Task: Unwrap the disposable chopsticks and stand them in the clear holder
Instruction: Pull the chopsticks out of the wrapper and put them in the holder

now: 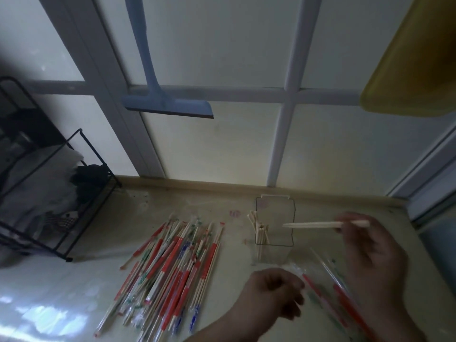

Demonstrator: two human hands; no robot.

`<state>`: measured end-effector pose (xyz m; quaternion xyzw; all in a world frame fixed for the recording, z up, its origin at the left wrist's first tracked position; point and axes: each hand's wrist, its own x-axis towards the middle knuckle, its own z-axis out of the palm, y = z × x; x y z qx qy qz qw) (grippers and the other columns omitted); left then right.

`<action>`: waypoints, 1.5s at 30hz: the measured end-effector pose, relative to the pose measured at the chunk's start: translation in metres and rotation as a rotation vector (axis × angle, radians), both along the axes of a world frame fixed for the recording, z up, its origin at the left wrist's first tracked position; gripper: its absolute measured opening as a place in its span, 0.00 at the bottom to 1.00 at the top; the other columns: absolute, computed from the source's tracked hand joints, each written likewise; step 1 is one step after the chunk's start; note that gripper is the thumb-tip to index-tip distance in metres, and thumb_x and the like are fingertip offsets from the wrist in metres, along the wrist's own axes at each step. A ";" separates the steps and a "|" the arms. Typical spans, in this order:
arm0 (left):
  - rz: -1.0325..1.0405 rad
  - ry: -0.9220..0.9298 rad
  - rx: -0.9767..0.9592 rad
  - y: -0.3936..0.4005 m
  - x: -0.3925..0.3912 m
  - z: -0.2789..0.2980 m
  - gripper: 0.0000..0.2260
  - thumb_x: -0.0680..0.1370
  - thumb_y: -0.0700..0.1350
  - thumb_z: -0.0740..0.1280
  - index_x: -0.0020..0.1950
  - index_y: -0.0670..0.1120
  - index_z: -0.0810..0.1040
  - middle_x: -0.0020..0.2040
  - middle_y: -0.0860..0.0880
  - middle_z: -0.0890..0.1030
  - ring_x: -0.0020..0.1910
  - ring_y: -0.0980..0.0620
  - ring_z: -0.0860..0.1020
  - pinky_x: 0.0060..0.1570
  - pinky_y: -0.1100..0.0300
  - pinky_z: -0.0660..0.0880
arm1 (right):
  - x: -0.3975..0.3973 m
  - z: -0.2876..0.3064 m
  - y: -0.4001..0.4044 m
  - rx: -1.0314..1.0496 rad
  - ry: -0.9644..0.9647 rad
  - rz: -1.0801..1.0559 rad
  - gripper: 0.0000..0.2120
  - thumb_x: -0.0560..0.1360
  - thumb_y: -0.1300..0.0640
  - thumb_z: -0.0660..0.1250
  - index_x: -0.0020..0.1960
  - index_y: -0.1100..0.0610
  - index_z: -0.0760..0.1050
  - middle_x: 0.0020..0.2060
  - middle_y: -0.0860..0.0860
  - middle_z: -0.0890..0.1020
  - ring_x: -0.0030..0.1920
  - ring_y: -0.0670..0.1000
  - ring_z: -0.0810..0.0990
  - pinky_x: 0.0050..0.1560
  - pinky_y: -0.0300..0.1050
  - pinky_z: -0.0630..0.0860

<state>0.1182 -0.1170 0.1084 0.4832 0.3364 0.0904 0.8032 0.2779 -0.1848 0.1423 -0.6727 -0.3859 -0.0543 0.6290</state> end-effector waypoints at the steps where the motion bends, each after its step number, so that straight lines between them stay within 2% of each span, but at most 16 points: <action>1: 0.081 0.033 0.003 0.006 -0.001 -0.004 0.05 0.77 0.38 0.69 0.41 0.44 0.81 0.34 0.45 0.80 0.29 0.51 0.78 0.32 0.60 0.74 | -0.003 0.004 0.011 -0.092 -0.046 0.057 0.04 0.78 0.53 0.64 0.47 0.50 0.78 0.39 0.44 0.81 0.43 0.37 0.80 0.45 0.25 0.72; 4: 0.229 0.100 0.033 0.021 -0.003 -0.009 0.05 0.77 0.38 0.67 0.42 0.42 0.80 0.34 0.44 0.79 0.29 0.49 0.76 0.33 0.60 0.72 | 0.005 -0.017 0.041 -0.344 -0.125 0.199 0.03 0.77 0.60 0.67 0.46 0.55 0.79 0.39 0.44 0.80 0.42 0.39 0.80 0.42 0.23 0.71; 7: 0.296 0.162 0.073 0.036 -0.005 -0.016 0.08 0.79 0.35 0.64 0.43 0.41 0.80 0.34 0.45 0.79 0.30 0.50 0.75 0.35 0.59 0.72 | 0.001 -0.041 0.056 -0.589 -0.137 0.310 0.04 0.77 0.60 0.66 0.45 0.55 0.80 0.40 0.43 0.80 0.43 0.39 0.79 0.42 0.27 0.73; 11: 0.317 0.204 0.184 0.049 -0.002 -0.022 0.07 0.79 0.36 0.64 0.44 0.41 0.80 0.34 0.48 0.80 0.31 0.52 0.76 0.36 0.59 0.72 | 0.000 -0.070 0.057 -0.705 -0.152 0.375 0.04 0.77 0.62 0.67 0.47 0.56 0.80 0.41 0.46 0.81 0.42 0.44 0.78 0.42 0.34 0.72; 14: 0.300 0.234 0.288 0.055 0.002 -0.027 0.06 0.80 0.39 0.65 0.45 0.41 0.81 0.34 0.50 0.81 0.31 0.54 0.77 0.36 0.60 0.73 | -0.001 -0.080 0.057 -0.767 -0.169 0.420 0.06 0.78 0.61 0.65 0.51 0.55 0.80 0.42 0.45 0.78 0.42 0.45 0.77 0.42 0.28 0.68; 19: 0.269 0.271 0.421 0.060 0.011 -0.036 0.08 0.79 0.39 0.65 0.41 0.44 0.80 0.31 0.51 0.79 0.30 0.55 0.77 0.36 0.59 0.73 | 0.002 -0.091 0.063 -0.806 -0.178 0.447 0.08 0.77 0.62 0.66 0.53 0.54 0.81 0.43 0.42 0.76 0.44 0.46 0.77 0.42 0.25 0.66; 25: 0.234 0.265 0.466 0.065 0.008 -0.041 0.06 0.78 0.37 0.65 0.44 0.39 0.80 0.30 0.53 0.77 0.30 0.56 0.76 0.36 0.61 0.74 | 0.002 -0.093 0.063 -0.752 -0.197 0.453 0.08 0.75 0.61 0.68 0.54 0.55 0.80 0.43 0.44 0.78 0.43 0.46 0.77 0.42 0.26 0.66; 31: 0.194 0.328 0.502 0.075 -0.016 -0.052 0.06 0.79 0.39 0.64 0.45 0.43 0.80 0.35 0.51 0.78 0.33 0.56 0.77 0.39 0.61 0.75 | 0.007 -0.091 0.053 -0.679 -0.185 0.392 0.13 0.72 0.58 0.74 0.56 0.58 0.80 0.48 0.47 0.80 0.46 0.45 0.79 0.48 0.32 0.71; 33: 0.190 0.434 0.611 0.080 -0.037 -0.065 0.06 0.79 0.42 0.64 0.45 0.47 0.79 0.36 0.53 0.78 0.34 0.57 0.77 0.39 0.60 0.76 | 0.008 -0.092 0.042 -0.602 -0.195 0.308 0.14 0.72 0.53 0.71 0.54 0.59 0.80 0.48 0.49 0.81 0.46 0.42 0.77 0.50 0.27 0.69; 36: 0.018 0.773 0.913 0.081 -0.078 -0.092 0.04 0.79 0.50 0.64 0.49 0.52 0.78 0.39 0.53 0.80 0.36 0.57 0.78 0.41 0.58 0.78 | 0.002 -0.100 0.022 -0.447 -0.248 0.114 0.18 0.73 0.51 0.64 0.50 0.65 0.81 0.46 0.57 0.82 0.48 0.47 0.76 0.56 0.28 0.67; 39: -0.284 1.070 1.051 0.075 -0.107 -0.113 0.17 0.77 0.58 0.61 0.62 0.51 0.73 0.50 0.48 0.83 0.49 0.46 0.82 0.46 0.56 0.78 | -0.006 -0.112 0.008 -0.344 -0.291 0.050 0.16 0.75 0.55 0.62 0.46 0.68 0.81 0.43 0.60 0.81 0.46 0.52 0.77 0.57 0.32 0.69; 42: -0.344 1.143 1.093 0.073 -0.114 -0.124 0.20 0.77 0.61 0.59 0.61 0.49 0.73 0.54 0.47 0.82 0.52 0.43 0.81 0.46 0.55 0.75 | -0.022 -0.121 0.008 -0.259 -0.342 0.065 0.12 0.74 0.59 0.65 0.44 0.68 0.82 0.42 0.60 0.81 0.44 0.52 0.78 0.51 0.42 0.75; 45: -0.368 1.151 1.162 0.073 -0.112 -0.129 0.18 0.78 0.59 0.58 0.59 0.48 0.73 0.54 0.47 0.82 0.52 0.43 0.81 0.44 0.55 0.73 | -0.047 -0.124 0.017 -0.202 -0.364 0.198 0.09 0.72 0.62 0.66 0.41 0.66 0.83 0.40 0.55 0.81 0.43 0.48 0.77 0.51 0.37 0.73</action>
